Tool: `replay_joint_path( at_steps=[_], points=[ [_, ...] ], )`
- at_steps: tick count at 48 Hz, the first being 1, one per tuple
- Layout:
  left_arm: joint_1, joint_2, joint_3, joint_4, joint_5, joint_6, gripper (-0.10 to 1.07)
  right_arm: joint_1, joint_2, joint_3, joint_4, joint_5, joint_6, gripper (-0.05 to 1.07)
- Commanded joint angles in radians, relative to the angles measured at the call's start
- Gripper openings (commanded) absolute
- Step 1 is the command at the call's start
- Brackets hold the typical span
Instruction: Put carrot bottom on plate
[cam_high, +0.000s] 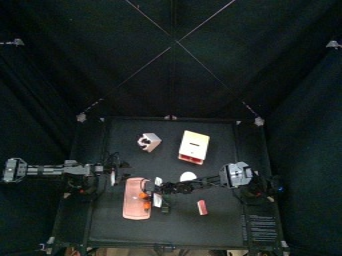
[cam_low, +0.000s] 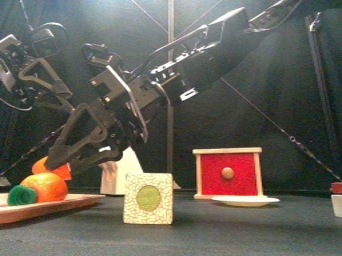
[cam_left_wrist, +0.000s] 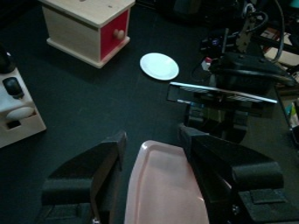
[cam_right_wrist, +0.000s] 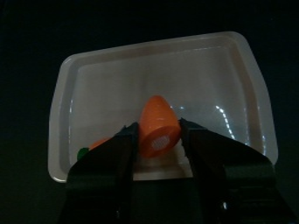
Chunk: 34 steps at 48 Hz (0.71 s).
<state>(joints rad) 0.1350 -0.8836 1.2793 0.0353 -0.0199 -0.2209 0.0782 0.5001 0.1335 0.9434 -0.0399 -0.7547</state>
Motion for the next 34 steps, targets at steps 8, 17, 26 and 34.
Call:
replay_joint_path(
  at_steps=[8,17,26,34],
  points=[
    [0.005,0.002,-0.014,-0.002,-0.005,0.002,0.87,0.002,-0.064,-0.009,0.003,-0.011,0.0,0.68],
    [0.014,0.002,-0.012,0.0,-0.005,0.002,0.87,0.005,-0.106,0.032,0.041,-0.052,-0.002,0.68],
    [0.014,0.003,-0.011,-0.002,-0.005,0.0,0.87,0.005,-0.178,0.12,0.095,-0.133,-0.002,0.68],
    [0.014,0.003,-0.005,-0.009,-0.005,0.0,0.87,0.005,-0.276,0.239,0.133,-0.218,-0.002,0.68]
  ],
)
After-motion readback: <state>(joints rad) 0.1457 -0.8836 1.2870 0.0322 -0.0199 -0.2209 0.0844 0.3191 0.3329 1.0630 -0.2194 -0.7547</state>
